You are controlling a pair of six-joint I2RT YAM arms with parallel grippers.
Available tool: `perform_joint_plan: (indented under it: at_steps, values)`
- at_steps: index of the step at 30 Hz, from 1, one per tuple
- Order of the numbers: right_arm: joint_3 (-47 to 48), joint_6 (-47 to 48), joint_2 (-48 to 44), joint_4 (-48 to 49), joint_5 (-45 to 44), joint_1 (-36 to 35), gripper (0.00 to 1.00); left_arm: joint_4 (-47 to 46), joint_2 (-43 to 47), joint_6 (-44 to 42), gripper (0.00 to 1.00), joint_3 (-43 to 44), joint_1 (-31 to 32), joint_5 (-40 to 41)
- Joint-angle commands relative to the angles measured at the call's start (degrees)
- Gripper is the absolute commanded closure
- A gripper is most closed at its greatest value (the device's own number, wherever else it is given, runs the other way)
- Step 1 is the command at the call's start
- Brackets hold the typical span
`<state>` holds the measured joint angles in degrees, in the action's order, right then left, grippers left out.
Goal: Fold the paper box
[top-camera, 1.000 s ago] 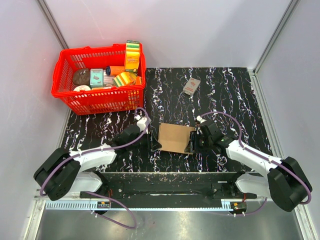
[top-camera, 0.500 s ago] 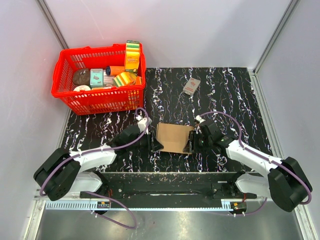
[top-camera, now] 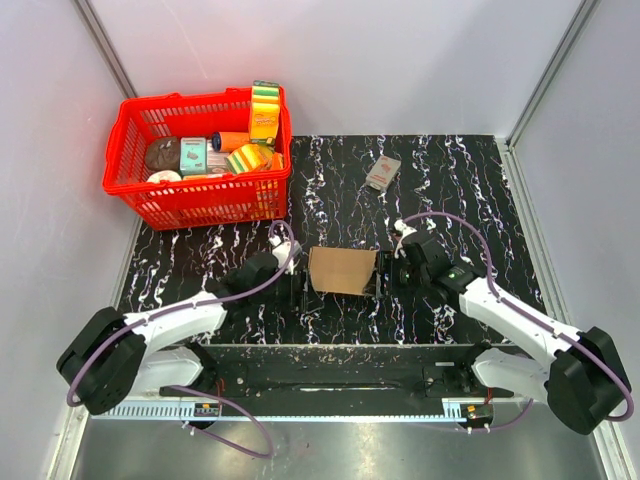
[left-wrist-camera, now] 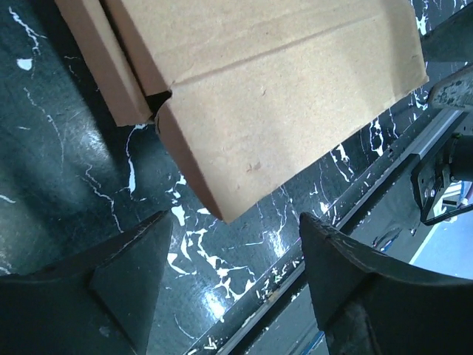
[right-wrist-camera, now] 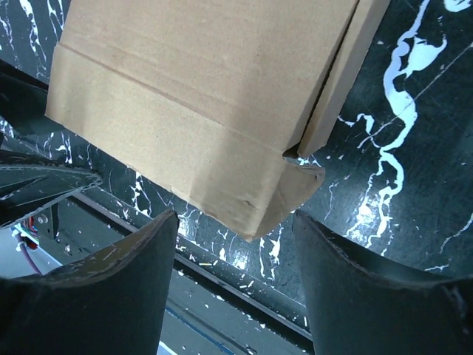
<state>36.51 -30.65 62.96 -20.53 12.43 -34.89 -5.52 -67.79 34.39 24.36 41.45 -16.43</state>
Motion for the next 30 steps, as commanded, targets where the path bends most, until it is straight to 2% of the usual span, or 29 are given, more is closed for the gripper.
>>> perform_joint_plan:
  at_steps: [1, 16, 20, 30]
  values:
    - [3.0, 1.6, -1.0, -3.0, -2.6, -0.4, 0.29, 4.5, 3.5, -2.0, 0.25, 2.7, -0.7, 1.8]
    - [4.6, 1.5, -3.1, -4.7, -4.2, -0.4, 0.21, 7.0, 15.7, -1.4, 0.20, 4.8, -2.0, -1.6]
    - [4.6, 1.4, -3.1, -4.6, -5.7, -0.3, 0.22, 6.8, 14.7, -1.9, 0.19, 4.6, -2.8, 0.4]
    - [5.1, 2.5, 0.1, -2.5, -5.7, 0.6, 0.31, 2.9, 7.0, -4.1, 0.24, 6.7, -6.1, -0.3]
